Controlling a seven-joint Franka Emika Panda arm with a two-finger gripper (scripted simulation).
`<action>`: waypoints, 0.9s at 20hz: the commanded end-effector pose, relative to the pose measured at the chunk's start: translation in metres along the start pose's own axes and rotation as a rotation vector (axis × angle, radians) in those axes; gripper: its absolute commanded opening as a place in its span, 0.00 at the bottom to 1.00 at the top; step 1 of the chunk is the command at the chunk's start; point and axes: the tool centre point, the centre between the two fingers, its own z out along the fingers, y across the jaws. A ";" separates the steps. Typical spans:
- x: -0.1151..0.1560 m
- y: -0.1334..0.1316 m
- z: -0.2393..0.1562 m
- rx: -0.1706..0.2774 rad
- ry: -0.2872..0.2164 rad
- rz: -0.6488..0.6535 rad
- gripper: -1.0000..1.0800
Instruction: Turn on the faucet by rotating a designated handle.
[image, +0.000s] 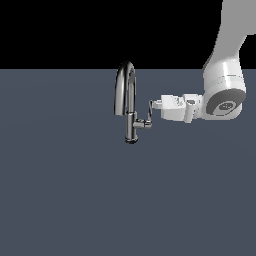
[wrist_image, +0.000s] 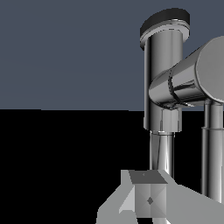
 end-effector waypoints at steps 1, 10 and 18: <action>-0.002 0.000 0.000 -0.002 0.001 -0.004 0.00; -0.003 0.010 0.000 -0.003 0.002 -0.004 0.00; -0.006 0.031 0.000 -0.003 0.002 -0.004 0.00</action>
